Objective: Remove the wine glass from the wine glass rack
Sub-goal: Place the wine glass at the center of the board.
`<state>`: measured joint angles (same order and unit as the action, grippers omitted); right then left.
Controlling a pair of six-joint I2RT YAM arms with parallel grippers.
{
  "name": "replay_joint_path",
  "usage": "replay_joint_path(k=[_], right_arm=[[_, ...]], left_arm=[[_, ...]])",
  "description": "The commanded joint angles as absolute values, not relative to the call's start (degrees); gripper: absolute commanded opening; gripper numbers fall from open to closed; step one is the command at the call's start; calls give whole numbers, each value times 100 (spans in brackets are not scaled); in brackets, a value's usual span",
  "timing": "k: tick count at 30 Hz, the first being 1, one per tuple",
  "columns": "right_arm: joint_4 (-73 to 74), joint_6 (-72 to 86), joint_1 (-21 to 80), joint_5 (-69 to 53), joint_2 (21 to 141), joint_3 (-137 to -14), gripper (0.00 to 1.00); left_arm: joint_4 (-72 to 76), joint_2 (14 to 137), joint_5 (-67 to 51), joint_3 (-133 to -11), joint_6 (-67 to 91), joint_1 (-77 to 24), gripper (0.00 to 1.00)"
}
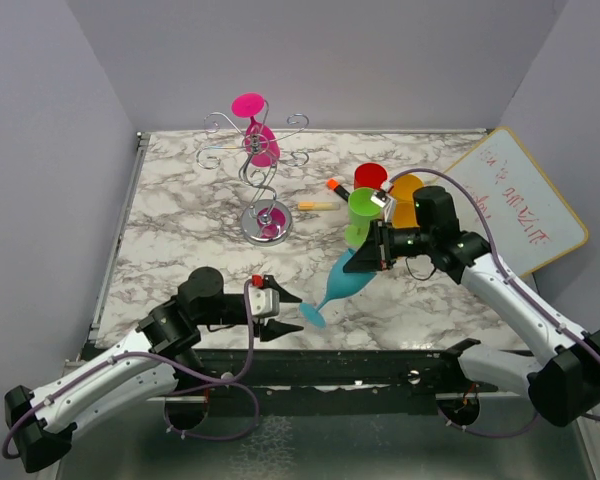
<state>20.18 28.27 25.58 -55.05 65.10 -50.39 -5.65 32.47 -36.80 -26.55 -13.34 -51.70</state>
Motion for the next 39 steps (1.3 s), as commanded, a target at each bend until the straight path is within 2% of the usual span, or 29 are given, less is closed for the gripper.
replay_joint_path(k=[1, 5, 8, 12, 16, 18, 21, 25, 31, 35, 39], right_arm=[[2411, 2580, 2610, -4370, 6134, -5272, 1], [2540, 2489, 2610, -3431, 5851, -5255, 1], [2470, 2270, 2610, -3155, 5639, -5219, 1], [2404, 1927, 2615, -2858, 5328, -5237, 1], [2336, 1771, 2632, -2519, 5126, -5202, 1], [2448, 1599, 2680, -2327, 5164, -5281, 1], [2665, 1373, 2858, -1678, 5331, -5494, 1], [2618, 1202, 3235, -1263, 5608, -5680, 1], [2872, 941, 4183, -38, 6334, -5937, 0], [2984, 977, 4372, 670, 6709, -6101, 1], [2940, 990, 4403, 820, 6895, -6184, 1]], left_arm=[[-476, 3177, -2731, -2597, -481, -5142, 56], [-466, 3127, -1533, -2539, 145, -5142, 58], [-459, 3044, -730, -2472, 521, -5146, 54], [-610, 2798, -485, -2281, 258, -5142, 51], [-601, 2557, -421, -2230, 27, -5140, 58], [-606, 2450, -428, -2287, -210, -5137, 65], [-664, 2316, -248, -2320, -153, -5139, 84], [-755, 2335, 377, -2361, 176, -5135, 98], [-1160, 2699, 1631, -2597, 721, -5103, 99], [-1376, 2783, 2544, -2684, 1025, -5040, 99], [-1417, 2595, 2926, -2666, 1061, -5002, 99]])
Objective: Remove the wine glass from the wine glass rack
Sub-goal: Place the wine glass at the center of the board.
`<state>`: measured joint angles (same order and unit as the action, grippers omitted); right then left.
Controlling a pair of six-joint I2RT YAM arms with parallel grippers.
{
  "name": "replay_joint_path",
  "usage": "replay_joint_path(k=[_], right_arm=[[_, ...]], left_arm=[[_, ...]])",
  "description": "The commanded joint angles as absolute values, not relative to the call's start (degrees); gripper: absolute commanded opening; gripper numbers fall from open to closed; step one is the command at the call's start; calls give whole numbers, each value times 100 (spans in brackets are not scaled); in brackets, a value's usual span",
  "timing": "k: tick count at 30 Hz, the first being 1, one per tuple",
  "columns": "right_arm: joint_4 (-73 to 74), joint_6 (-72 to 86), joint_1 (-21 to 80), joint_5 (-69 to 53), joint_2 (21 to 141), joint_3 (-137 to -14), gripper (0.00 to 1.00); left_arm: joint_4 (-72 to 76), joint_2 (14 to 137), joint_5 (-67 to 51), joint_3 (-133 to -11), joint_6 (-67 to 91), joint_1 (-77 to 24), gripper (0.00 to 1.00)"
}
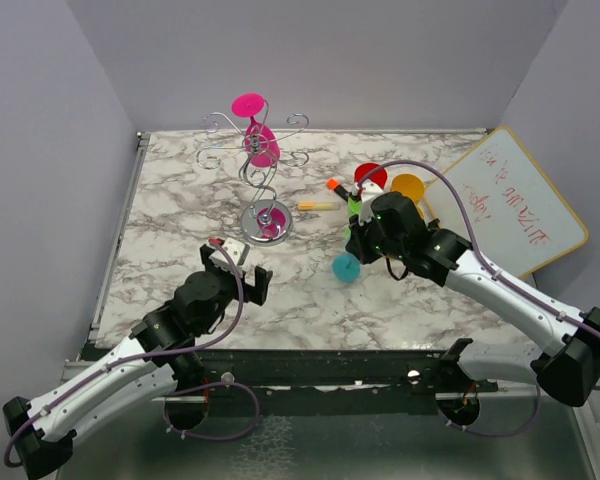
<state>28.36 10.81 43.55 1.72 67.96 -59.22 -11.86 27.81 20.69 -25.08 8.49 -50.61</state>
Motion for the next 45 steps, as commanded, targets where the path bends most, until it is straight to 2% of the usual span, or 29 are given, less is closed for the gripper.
replay_joint_path(k=[1, 6, 27, 35, 42, 45], right_arm=[[2927, 971, 4408, 810, 6942, -6206, 1], [2700, 727, 4412, 448, 7162, -6111, 1], [2645, 761, 4412, 1125, 8034, -6422, 1], [2649, 763, 4412, 939, 8127, -6466, 2], [2828, 840, 4412, 1070, 8278, -6638, 7], [2894, 865, 4412, 1038, 8306, -6710, 14]], left_arm=[[-1416, 2540, 2972, -2654, 1037, -5001, 99], [-1424, 2305, 3375, -2615, 1007, -5001, 99], [-1421, 2136, 3366, -2569, 958, -5001, 99], [-1423, 2145, 3366, -2558, 965, -5001, 99], [-1419, 2144, 3359, -2548, 970, -5001, 99], [-1424, 2094, 3371, -2538, 967, -5001, 99]])
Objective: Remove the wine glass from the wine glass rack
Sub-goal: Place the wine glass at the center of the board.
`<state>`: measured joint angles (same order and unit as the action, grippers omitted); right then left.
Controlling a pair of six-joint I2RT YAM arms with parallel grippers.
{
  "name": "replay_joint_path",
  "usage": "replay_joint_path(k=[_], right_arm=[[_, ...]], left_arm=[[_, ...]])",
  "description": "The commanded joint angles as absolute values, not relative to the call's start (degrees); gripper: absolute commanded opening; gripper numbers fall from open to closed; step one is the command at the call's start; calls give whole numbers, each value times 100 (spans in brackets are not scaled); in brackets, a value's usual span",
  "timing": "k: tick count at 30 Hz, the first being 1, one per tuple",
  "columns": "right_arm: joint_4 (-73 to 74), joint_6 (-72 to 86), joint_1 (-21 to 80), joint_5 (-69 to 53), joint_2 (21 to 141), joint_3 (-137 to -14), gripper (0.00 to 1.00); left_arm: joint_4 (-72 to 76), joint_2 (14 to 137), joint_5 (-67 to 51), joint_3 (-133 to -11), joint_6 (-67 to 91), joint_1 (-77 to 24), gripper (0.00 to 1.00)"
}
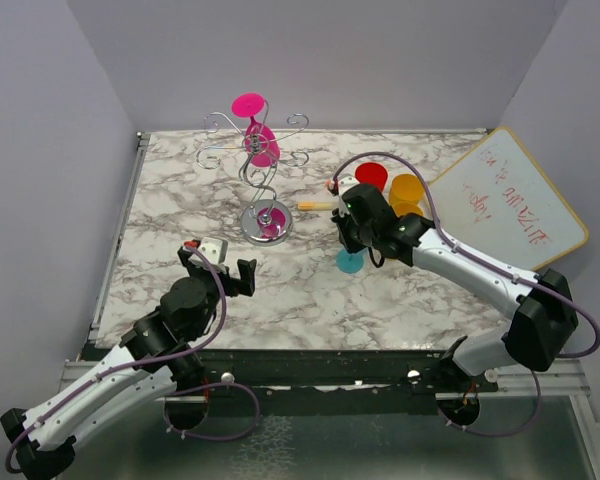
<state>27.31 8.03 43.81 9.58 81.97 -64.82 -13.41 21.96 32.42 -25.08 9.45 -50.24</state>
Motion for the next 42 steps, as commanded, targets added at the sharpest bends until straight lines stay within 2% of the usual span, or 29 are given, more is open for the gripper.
replay_joint_path(k=[1, 2, 6, 19, 28, 30, 33, 36, 42], right_arm=[[2893, 862, 4412, 1030, 8295, -6726, 14], [2892, 869, 4412, 1031, 8270, -6744, 14], [2908, 879, 4412, 1068, 8175, -6821, 33], [3139, 937, 4412, 721, 7563, -7076, 37], [3079, 1185, 4412, 970, 7376, -7469, 41], [2935, 1269, 4411, 1184, 7402, -7513, 45], [2777, 1277, 4403, 1559, 7695, -7723, 49], [3068, 1221, 4395, 1903, 8297, -8460, 50], [3317, 993, 4221, 1861, 9328, -9715, 50]], left_arm=[[-1424, 2085, 3361, -2533, 960, -5001, 99], [-1424, 2088, 3361, -2526, 954, -5001, 99], [-1423, 2069, 3320, -2530, 940, -5000, 99], [-1538, 2027, 3272, -2804, 1429, -4992, 99], [-1580, 2517, 2357, -3258, 1255, -4992, 99], [-1516, 2788, 1958, -3503, 1272, -4992, 99], [-1646, 3285, 1766, -3903, 1374, -4992, 99], [-1880, 3554, 1943, -4081, 1350, -4992, 99], [-2057, 3321, 2238, -3938, 1515, -4992, 99]])
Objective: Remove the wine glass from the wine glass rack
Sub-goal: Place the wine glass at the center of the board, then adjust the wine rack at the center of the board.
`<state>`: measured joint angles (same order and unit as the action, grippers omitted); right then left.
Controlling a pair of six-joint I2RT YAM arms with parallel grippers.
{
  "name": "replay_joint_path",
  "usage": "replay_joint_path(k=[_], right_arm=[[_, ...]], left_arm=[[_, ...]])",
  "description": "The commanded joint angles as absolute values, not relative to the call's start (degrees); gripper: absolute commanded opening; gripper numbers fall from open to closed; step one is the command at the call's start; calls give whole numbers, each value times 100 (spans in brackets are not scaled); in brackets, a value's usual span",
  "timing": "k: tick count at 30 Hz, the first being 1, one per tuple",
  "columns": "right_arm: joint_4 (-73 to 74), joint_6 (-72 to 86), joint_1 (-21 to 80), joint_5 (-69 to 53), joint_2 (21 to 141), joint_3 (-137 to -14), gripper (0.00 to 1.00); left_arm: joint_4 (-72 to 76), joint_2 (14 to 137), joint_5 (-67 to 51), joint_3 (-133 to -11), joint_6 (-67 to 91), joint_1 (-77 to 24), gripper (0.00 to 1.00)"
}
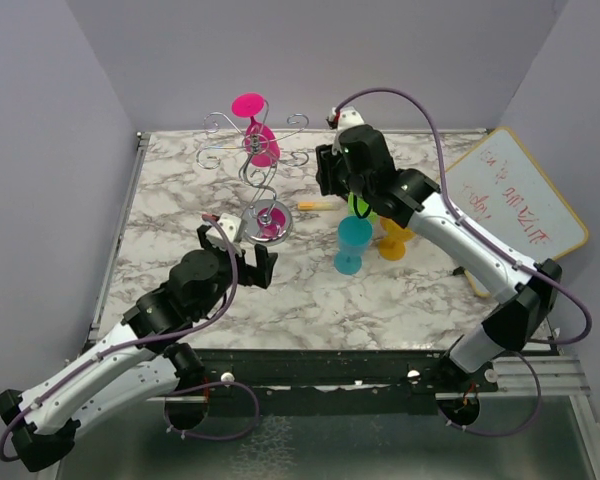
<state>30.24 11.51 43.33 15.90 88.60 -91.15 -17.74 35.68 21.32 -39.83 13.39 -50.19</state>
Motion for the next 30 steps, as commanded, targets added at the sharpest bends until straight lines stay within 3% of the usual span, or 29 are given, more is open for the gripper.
replay_joint_path(k=[1, 7, 16, 30], right_arm=[[3290, 973, 4197, 1900, 9434, -9802, 50], [3261, 579, 4126, 1766, 9965, -10465, 50], [2998, -499, 3894, 977, 10138, -10621, 50], [2982, -858, 3909, -245, 10024, -10640, 50]], left_arm=[[-2083, 3235, 2297, -3922, 1568, -4992, 99], [-2172, 2772, 2389, -3874, 1642, -4992, 99], [-2417, 2879, 1627, -3992, 1478, -4992, 99], [-2549, 3032, 1676, -4028, 1475, -4992, 99]])
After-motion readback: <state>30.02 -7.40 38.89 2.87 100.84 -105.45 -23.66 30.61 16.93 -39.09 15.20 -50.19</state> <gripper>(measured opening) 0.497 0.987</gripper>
